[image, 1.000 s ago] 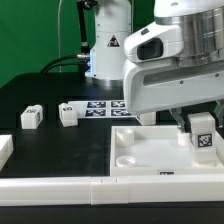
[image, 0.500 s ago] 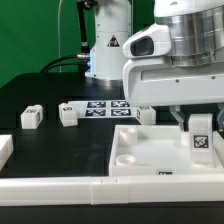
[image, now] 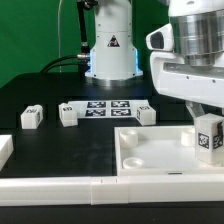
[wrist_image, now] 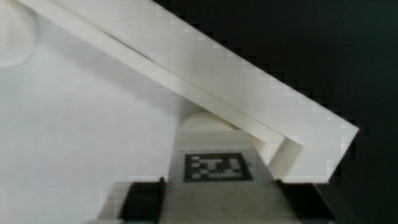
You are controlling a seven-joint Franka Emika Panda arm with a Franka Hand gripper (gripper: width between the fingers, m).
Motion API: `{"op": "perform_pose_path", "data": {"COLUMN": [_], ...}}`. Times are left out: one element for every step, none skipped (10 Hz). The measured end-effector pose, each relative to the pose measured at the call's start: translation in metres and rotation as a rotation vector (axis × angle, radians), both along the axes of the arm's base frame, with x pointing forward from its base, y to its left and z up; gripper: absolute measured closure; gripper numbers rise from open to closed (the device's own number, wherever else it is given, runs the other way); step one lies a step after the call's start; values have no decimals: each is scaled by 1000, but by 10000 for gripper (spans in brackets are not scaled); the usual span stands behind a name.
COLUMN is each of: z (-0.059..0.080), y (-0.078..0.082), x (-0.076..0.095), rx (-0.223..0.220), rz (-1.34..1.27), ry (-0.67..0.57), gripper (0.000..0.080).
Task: Assemble one leg
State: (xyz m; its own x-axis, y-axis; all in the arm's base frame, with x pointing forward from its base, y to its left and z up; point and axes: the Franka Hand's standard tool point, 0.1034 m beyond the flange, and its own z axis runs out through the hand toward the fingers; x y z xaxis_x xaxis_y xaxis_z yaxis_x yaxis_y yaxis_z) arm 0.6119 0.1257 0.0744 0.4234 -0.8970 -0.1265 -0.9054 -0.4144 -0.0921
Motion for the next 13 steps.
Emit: {"op": "perform_pose_path", "data": {"z": [0,0,0,0,0,0,0,0,0,-1,-2,-4,-5], "y": [2,2,2,2,2,2,0,1,1,2,1,-2,-4], "x": [1,2,2,2,2,2,2,2,2,1,1,1,1], "rx": [-5,-3,1,0,-2,-3,-16,-30,-42,-60,-76,-88,-89], "rz": [-107,-146,-171,-138,-90,-41,126,305,449,579,738,882,971], "ry": [15,21,24,19,11,3,-23,-48,-66,-80,-95,-108,-114], "gripper": [507,507,507,507,342,220,163,163,153,153,151,151,151]}}
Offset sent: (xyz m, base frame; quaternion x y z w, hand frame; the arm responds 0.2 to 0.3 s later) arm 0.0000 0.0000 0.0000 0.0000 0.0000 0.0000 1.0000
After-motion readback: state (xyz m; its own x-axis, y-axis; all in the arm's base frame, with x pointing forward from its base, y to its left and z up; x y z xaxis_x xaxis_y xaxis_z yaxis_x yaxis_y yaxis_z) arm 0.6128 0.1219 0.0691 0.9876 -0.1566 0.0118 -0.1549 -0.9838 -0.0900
